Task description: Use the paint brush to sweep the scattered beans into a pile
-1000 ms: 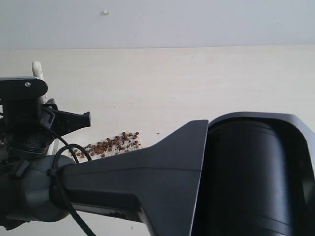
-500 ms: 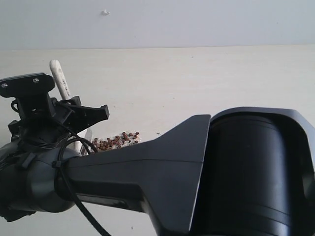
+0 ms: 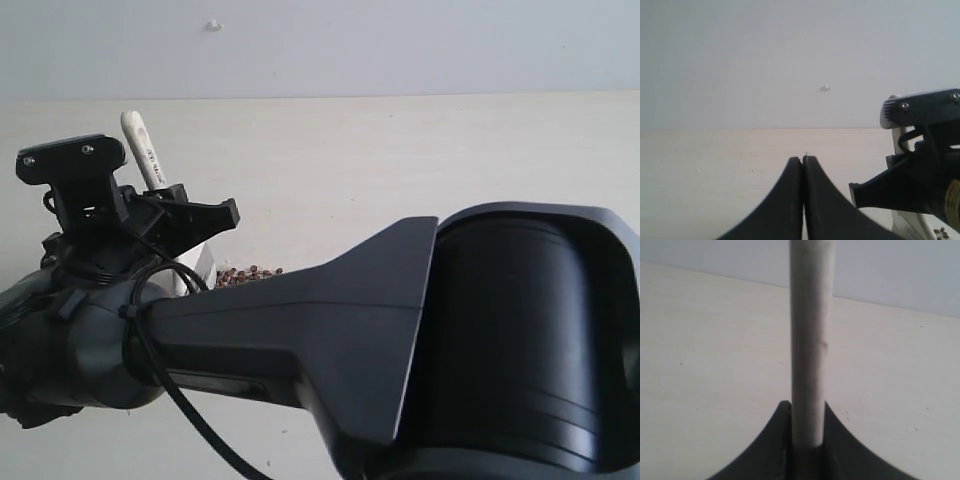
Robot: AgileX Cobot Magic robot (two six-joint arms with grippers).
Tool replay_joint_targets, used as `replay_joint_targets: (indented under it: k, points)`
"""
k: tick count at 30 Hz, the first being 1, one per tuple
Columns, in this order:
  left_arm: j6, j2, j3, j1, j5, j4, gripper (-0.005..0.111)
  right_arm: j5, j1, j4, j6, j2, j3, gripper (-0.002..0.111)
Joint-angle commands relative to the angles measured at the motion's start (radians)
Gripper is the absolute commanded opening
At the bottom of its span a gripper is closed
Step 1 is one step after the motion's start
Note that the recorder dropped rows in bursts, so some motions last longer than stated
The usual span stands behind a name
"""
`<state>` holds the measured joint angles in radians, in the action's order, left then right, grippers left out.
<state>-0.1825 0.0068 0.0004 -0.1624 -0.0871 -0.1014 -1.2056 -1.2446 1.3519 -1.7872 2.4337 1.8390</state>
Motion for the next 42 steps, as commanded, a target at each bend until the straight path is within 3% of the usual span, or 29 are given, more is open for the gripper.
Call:
replay_joint_targets:
  k: [1,12,17,23,31,33,37,42]
  points:
    - [-0.004,-0.007,0.0,0.003,0.008,0.008,0.0,0.044,-0.005,0.045,-0.02,-0.062,0.003,0.0]
    - [-0.004,-0.007,0.0,0.003,0.008,0.008,0.0,0.316,0.066,0.096,-0.126,-0.064,0.003,0.0]
    - [-0.004,-0.007,0.0,0.003,0.008,0.008,0.0,0.293,0.096,0.02,-0.082,-0.045,0.001,0.0]
    - [-0.004,-0.007,0.0,0.003,0.008,0.008,0.0,0.112,0.096,0.0,0.04,-0.036,0.001,0.0]
    - [-0.004,-0.007,0.0,0.003,0.008,0.008,0.0,0.232,0.046,0.058,-0.035,-0.096,0.001,0.0]
    - [-0.004,-0.007,0.0,0.003,0.008,0.008,0.0,0.253,0.029,0.125,-0.028,-0.123,-0.039,0.0]
    - [-0.004,-0.007,0.0,0.003,0.008,0.008,0.0,0.29,0.026,0.393,-0.294,-0.235,-0.32,0.0]
    - [-0.004,-0.007,0.0,0.003,0.008,0.008,0.0,0.426,0.043,0.393,-0.341,-0.407,-0.559,0.0]
